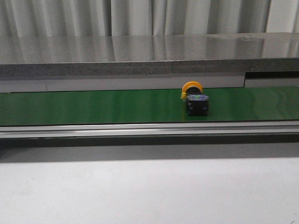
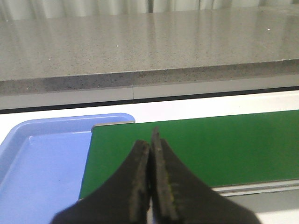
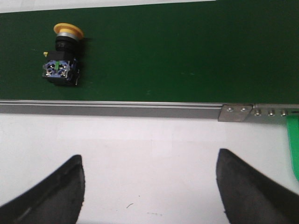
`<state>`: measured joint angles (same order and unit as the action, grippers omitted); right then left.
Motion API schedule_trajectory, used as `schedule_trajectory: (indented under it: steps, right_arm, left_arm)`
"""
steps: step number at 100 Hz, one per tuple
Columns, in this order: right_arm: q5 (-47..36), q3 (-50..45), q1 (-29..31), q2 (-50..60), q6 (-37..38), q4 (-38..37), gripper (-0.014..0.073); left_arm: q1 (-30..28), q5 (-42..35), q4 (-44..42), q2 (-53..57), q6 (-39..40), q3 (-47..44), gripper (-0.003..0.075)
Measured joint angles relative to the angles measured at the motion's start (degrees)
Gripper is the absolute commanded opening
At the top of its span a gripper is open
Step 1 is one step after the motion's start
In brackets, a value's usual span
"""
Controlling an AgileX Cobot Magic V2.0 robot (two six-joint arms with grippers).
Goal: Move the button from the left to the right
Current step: 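Lower the right gripper onto the button at the belt's far end and grasp it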
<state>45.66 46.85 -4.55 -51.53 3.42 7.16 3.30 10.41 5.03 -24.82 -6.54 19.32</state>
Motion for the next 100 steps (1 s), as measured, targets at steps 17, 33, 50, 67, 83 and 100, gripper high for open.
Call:
schedule_trajectory:
  steps: [17, 33, 50, 67, 83, 100]
  right_arm:
    - [0.00, 0.63, 0.00, -0.86, 0.00, 0.37, 0.0582]
    - [0.00, 3.17, 0.00, -5.42, -1.06, 0.37, 0.0582]
    - [0.00, 6.07, -0.36, -12.37, -3.42, 0.45, 0.0582]
    - [-0.47, 8.84, -1.10, -19.42, -5.82, 0.60, 0.0582]
    - [-2.27, 11.35, -2.42, -25.22, -7.16, 0.75, 0.0582]
    - [-3.47, 14.07, -3.63, -30.55, -8.56, 0.73, 0.0582]
  left_arm:
    - [0.00, 0.00, 0.00, 0.00, 0.00, 0.00, -0.0020]
    - [0.00, 0.00, 0.00, 0.00, 0.00, 0.00, -0.0020]
    - [0.00, 0.00, 0.00, 0.00, 0.00, 0.00, -0.0020]
    - [0.00, 0.00, 0.00, 0.00, 0.00, 0.00, -0.0020]
    - [0.00, 0.00, 0.00, 0.00, 0.00, 0.00, -0.0020]
    - [0.00, 0.00, 0.00, 0.00, 0.00, 0.00, -0.0020]
